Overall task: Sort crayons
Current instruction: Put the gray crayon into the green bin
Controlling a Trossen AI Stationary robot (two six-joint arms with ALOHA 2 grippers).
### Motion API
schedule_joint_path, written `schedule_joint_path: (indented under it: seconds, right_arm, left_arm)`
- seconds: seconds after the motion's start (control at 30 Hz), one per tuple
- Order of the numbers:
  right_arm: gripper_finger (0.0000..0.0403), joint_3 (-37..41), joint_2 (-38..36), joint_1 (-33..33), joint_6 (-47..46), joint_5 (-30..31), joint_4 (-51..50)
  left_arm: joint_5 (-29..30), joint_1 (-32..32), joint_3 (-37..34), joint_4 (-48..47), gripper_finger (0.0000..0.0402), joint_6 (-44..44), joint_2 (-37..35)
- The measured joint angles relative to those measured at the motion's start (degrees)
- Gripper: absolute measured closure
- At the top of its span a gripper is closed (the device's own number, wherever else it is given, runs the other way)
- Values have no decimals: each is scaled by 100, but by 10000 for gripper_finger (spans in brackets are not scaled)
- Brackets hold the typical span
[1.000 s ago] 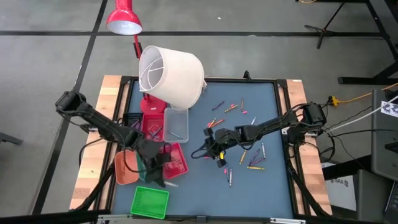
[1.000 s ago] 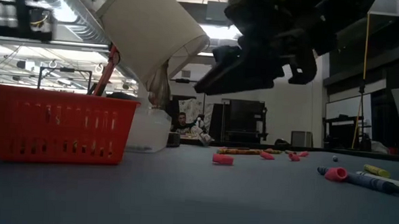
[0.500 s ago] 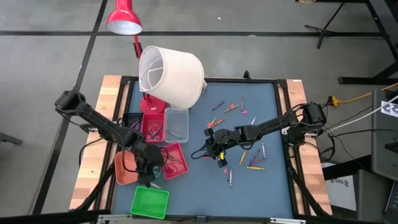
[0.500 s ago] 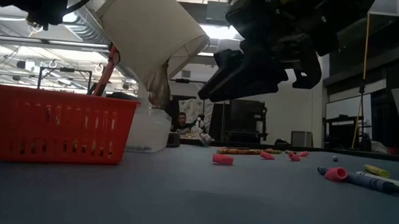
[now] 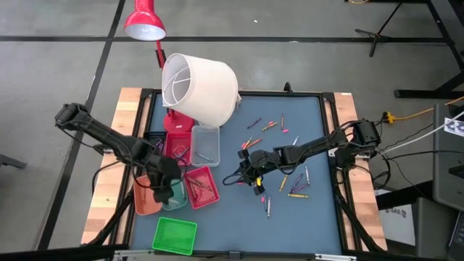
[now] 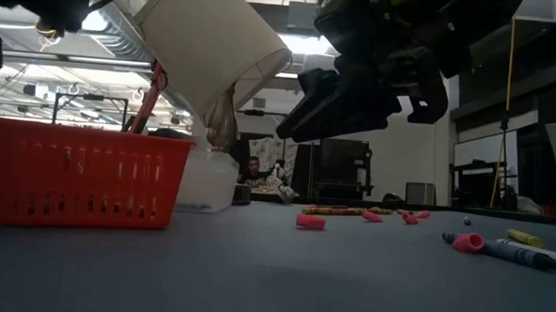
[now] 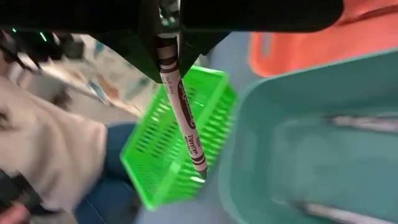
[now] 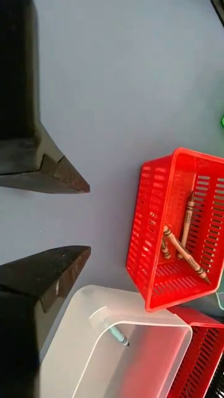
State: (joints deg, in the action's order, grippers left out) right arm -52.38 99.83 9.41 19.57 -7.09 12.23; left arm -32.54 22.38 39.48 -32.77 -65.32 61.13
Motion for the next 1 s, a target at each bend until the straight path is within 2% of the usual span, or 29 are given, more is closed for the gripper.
schedule_joint_path:
  seconds: [0.27,0.7,0.87,1.0]
  right_arm:
    - [258,0,0,0,-167,0,-28]
    - [258,0,0,0,-326,-49,-42]
    - [258,0,0,0,-397,-304,-42]
    - [258,0,0,0,-774,-306,-76]
  left_arm:
    - [1566,-52,0,-758,390,-309,-182]
    - [1886,-47,0,-873,320,-358,-156]
    - [2308,-47,0,-781,314,-358,-151]
    - [2938,-47,0,-555,313,-356,-151]
